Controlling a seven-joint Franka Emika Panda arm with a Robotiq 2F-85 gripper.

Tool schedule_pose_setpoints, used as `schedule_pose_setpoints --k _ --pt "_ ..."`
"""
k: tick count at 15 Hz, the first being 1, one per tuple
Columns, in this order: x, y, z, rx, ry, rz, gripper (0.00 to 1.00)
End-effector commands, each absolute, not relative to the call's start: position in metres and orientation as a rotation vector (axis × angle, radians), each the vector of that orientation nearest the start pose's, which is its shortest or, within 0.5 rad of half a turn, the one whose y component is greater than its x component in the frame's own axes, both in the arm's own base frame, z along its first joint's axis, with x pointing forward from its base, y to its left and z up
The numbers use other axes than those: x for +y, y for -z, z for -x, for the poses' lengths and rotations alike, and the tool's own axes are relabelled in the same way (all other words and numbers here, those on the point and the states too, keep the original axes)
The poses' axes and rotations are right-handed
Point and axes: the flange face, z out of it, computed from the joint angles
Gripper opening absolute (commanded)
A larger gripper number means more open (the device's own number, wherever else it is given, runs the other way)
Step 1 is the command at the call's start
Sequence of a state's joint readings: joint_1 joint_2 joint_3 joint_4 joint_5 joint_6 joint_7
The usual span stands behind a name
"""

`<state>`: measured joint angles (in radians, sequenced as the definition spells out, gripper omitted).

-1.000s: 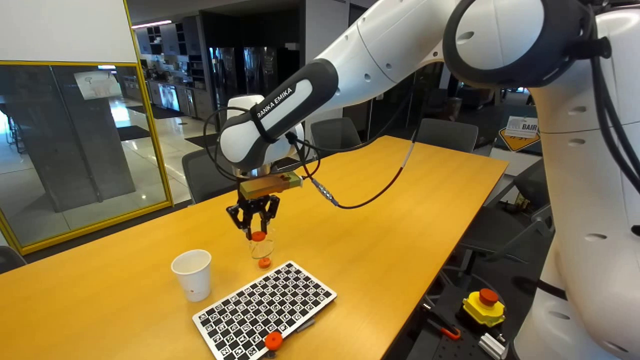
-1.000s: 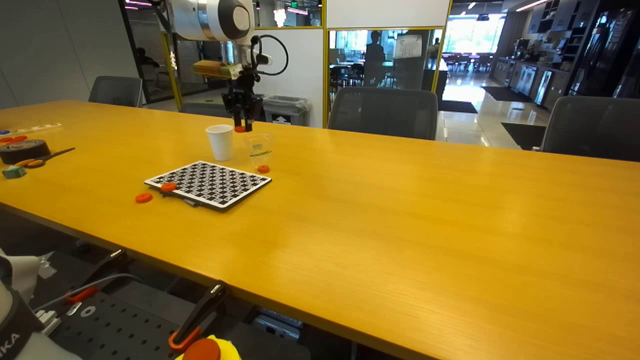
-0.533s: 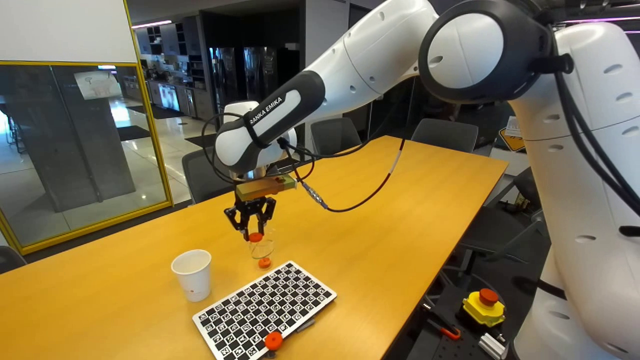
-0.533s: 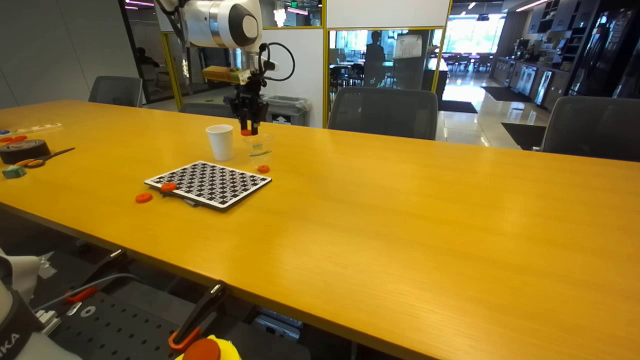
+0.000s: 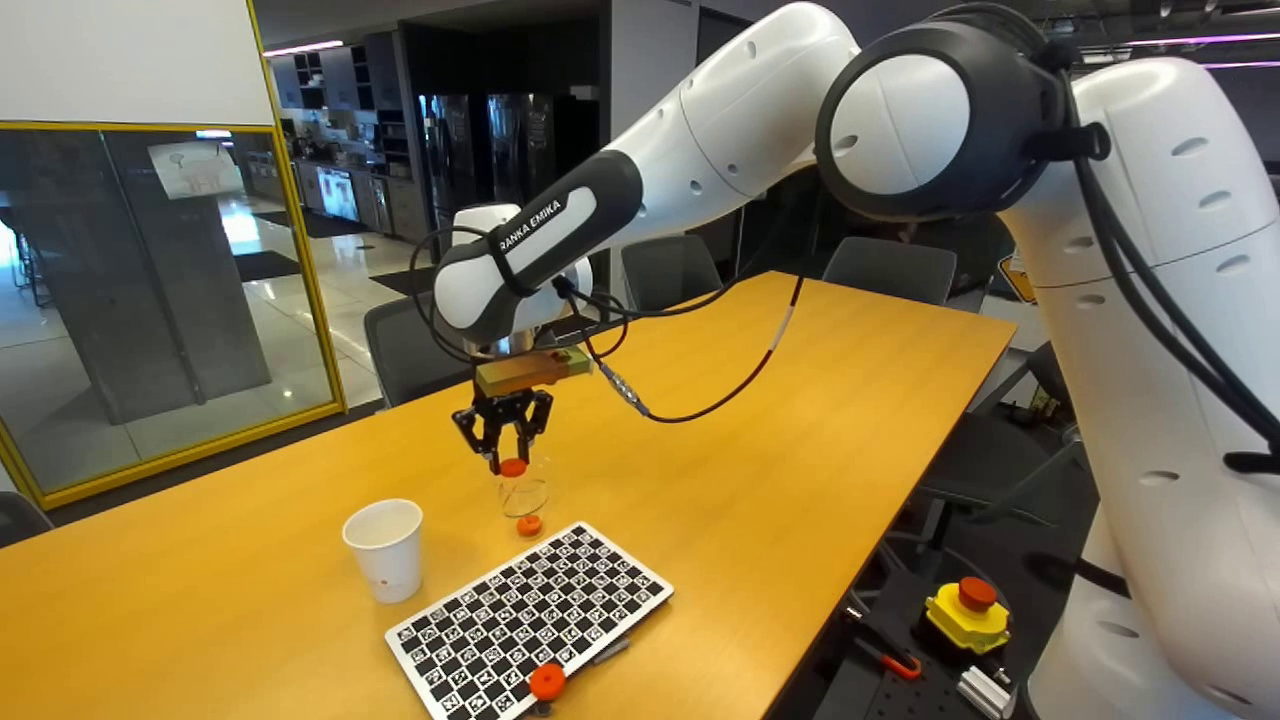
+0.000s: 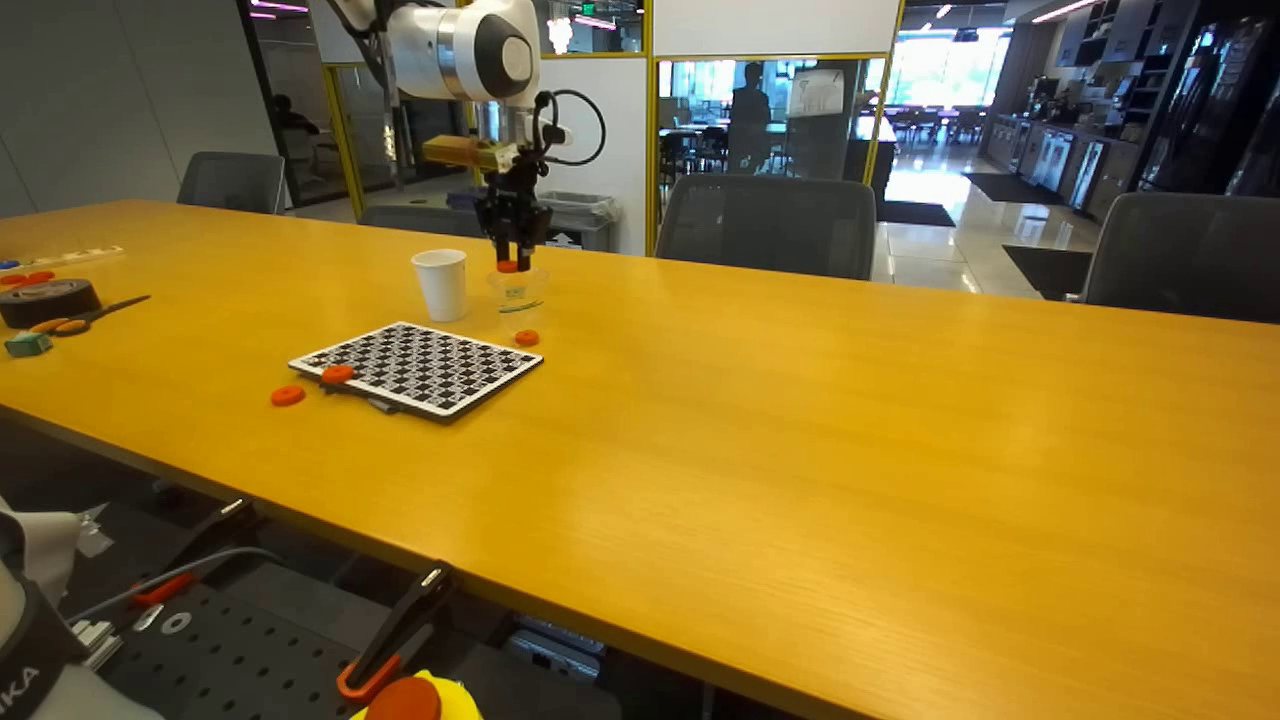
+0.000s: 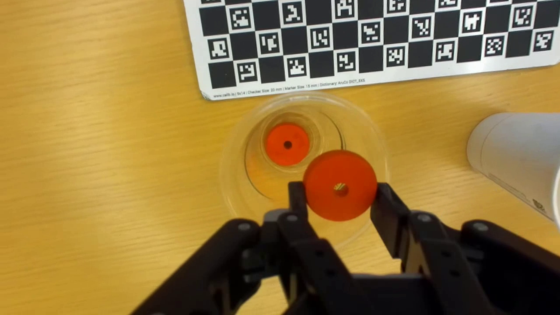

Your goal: Put the yellow objects in the white cup and put the orange objects in the colourless cup

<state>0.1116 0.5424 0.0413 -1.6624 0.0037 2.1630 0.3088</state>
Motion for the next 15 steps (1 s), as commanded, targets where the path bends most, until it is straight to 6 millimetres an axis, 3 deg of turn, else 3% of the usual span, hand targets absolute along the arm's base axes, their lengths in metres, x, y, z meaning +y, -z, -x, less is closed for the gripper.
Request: schedule_pose_setpoints --k 1,2,4,8,12,15 --pt "0.094 -0.295 -0.679 0.249 -0.085 3.099 0.46" --pt "0.093 -0.294 -0.679 0.256 -0.089 3.100 0.68" --pt "0.092 -0.295 -0.677 0.264 -0.092 3.103 0.72" --pt "0.097 -0.309 -0.658 0.289 -0.076 3.116 1.00" --pt "0.121 -0.325 -0.612 0.292 -0.095 3.125 1.00" --pt "0.154 -0.326 -0.560 0.279 -0.126 3.134 1.00"
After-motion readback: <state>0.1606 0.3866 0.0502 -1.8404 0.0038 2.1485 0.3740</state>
